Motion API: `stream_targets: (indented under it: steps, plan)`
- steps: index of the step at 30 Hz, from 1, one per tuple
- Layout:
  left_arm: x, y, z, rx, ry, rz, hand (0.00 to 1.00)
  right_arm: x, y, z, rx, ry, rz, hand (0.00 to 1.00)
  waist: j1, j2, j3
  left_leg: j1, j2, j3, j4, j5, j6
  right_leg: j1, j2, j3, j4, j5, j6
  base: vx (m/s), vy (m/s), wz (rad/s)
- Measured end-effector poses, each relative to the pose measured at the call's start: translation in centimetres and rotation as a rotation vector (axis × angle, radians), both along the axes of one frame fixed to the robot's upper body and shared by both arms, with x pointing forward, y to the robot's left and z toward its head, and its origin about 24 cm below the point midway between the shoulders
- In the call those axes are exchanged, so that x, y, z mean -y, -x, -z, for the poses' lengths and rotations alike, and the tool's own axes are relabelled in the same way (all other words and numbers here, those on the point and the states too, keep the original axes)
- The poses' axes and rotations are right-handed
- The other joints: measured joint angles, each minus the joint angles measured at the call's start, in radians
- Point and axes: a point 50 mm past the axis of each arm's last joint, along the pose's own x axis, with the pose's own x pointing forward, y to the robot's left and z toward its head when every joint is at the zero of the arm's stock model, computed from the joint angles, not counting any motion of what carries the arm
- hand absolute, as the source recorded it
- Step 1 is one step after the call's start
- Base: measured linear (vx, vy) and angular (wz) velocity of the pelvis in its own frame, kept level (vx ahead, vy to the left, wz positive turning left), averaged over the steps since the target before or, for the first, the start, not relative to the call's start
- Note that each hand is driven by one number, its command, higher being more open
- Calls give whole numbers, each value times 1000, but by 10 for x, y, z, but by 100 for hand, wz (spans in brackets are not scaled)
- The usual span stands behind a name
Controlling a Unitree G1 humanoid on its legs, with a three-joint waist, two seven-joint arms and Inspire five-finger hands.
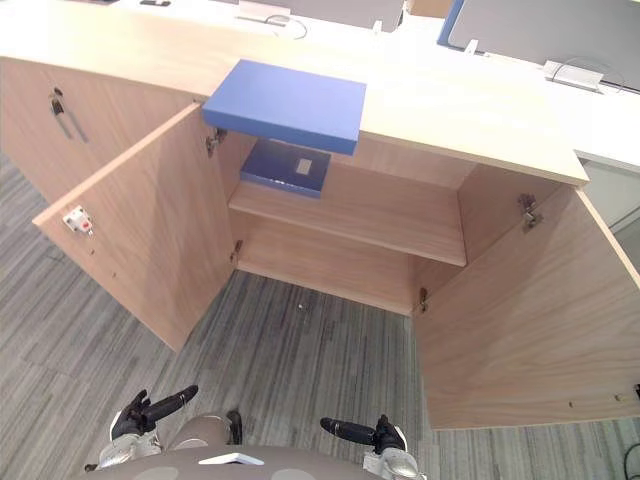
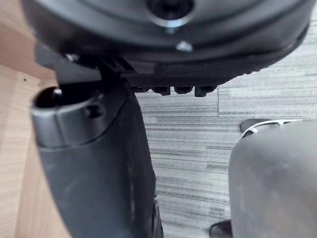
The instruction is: Walk over to the cabinet, pick up the folder, carry it to the office cabinet, place the folder inside the office cabinet, then close the office cabinet door
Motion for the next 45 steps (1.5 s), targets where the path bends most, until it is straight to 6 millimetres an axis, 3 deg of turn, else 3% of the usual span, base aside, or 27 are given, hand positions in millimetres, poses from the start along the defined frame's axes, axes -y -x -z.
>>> stream_targets:
  steps: [2,3,4,5,6,8,10,12,13,14,15,16,17,20,29,31,34,35,37,39,41,42,44,45]
  plan:
    - [7,13,4,-33,20,-5,100,10,3,-1,-8,26,-14,100,7,26,1,114,-20,36,-124,-1,3,-95,-51,11,244,2,-9,81,202,-68]
    - [8,22,6,-59,25,-5,100,13,6,-1,-16,33,-20,100,1,34,1,169,-40,52,-179,-1,9,-169,-105,-7,421,22,-52,58,178,-37]
    - [6,28,6,-77,19,5,100,11,12,0,-23,26,1,100,-8,25,-6,200,-64,54,-207,-2,12,-241,-173,-46,596,27,-93,100,124,-18]
    - [3,31,6,-88,6,13,100,8,11,0,-2,12,37,100,-23,13,-11,218,-77,51,-218,-4,19,-277,-207,-80,673,4,-106,144,88,9]
    - [3,32,6,-95,5,25,100,7,7,-1,15,14,26,100,-34,11,-12,226,-77,43,-218,-8,26,-298,-208,-115,694,-33,-104,155,33,23]
    - [2,24,5,-80,-2,54,100,7,7,-1,13,15,19,100,-48,12,-13,226,-68,25,-218,0,36,-329,-180,-179,627,-117,-89,146,-12,34]
    - [5,20,5,-75,-1,73,100,9,7,-2,13,17,21,100,-49,20,-11,236,-50,12,-211,-1,32,-337,-137,-187,498,-134,-87,205,-81,28]
    - [8,17,5,-76,-3,107,100,11,7,-2,13,22,26,100,-52,38,-7,244,-7,-10,-209,-5,19,-342,-64,-163,343,-125,-73,253,-187,30]
    - [8,15,5,-72,-4,114,100,10,7,-2,13,21,34,100,-53,36,-5,245,14,-27,-205,-11,-2,-345,-23,-121,224,-92,-45,189,-206,31]
    - [4,16,4,-70,-9,113,100,6,8,-1,10,10,45,100,-51,15,-6,246,11,-35,-200,-21,-25,-342,-13,-82,140,-16,-44,174,-272,31]
    - [-1,18,4,-83,-13,106,100,2,10,0,10,-14,83,100,-51,-5,3,272,14,-52,-195,-44,-55,-326,-8,-58,135,39,-31,183,-270,19]
    - [2,21,5,-90,-4,100,100,4,12,0,8,-10,96,100,-52,9,2,277,32,-51,-194,-46,-57,-315,7,-57,133,37,-33,179,-266,9]
    - [8,22,6,-92,7,102,100,9,14,-1,5,8,98,100,-52,21,1,286,53,-51,-196,-64,-82,-311,28,-58,127,3,-41,178,-200,0]
    - [15,25,8,-99,31,97,100,13,13,-2,7,23,101,100,-56,49,-4,295,84,-63,-216,-66,-94,-300,57,-80,129,-25,-52,136,-156,11]
    - [9,18,6,-96,13,185,100,9,12,-1,-19,34,-9,100,-53,31,-31,267,122,-140,-229,-77,-125,-253,101,-160,65,-42,-50,107,-34,24]
    - [9,17,6,-100,5,212,100,9,12,0,-22,35,-29,100,-55,35,-35,241,139,-146,-178,-111,-133,-250,111,-167,64,-60,-52,133,-14,11]
    - [5,11,4,-94,-18,258,100,5,12,0,-28,34,-68,100,-54,28,-37,150,152,-142,37,-152,-162,-230,122,-174,60,-87,-62,134,-36,8]
    - [3,0,0,-60,-41,296,100,4,12,0,-30,36,-88,100,-49,11,-31,58,168,-127,272,-142,-162,-181,124,-181,36,-87,-67,139,-37,5]
    - [4,-8,-3,-33,-47,335,100,5,8,0,-24,44,-104,100,-41,14,-19,-3,172,-105,363,-205,-141,-139,118,-177,20,-89,-72,176,36,-4]
    - [11,-17,-6,24,-2,326,100,11,7,-2,-22,59,-104,100,-46,31,-15,-69,132,-78,300,-220,-121,-130,91,-168,27,-89,-71,163,131,-10]
    - [30,-43,-19,183,69,355,100,16,3,-3,-16,72,-107,100,-32,61,-2,-85,89,-77,146,-74,-62,-115,74,-139,23,-86,-30,126,195,-16]
    - [36,-51,-26,238,92,369,100,15,4,-3,-16,67,-110,100,-25,53,-1,-74,74,-74,128,-68,-58,-117,65,-130,16,-84,-26,95,178,-5]
    - [47,-79,-56,459,169,416,100,7,3,-2,-13,40,-115,100,-22,24,1,-77,36,-73,116,-62,-50,-107,44,-90,-34,-74,-15,95,170,11]
    - [50,-83,-62,500,200,414,100,6,3,-1,-14,38,-116,100,-23,24,1,-76,31,-72,115,-62,-50,-101,42,-82,-46,-69,-9,92,131,0]
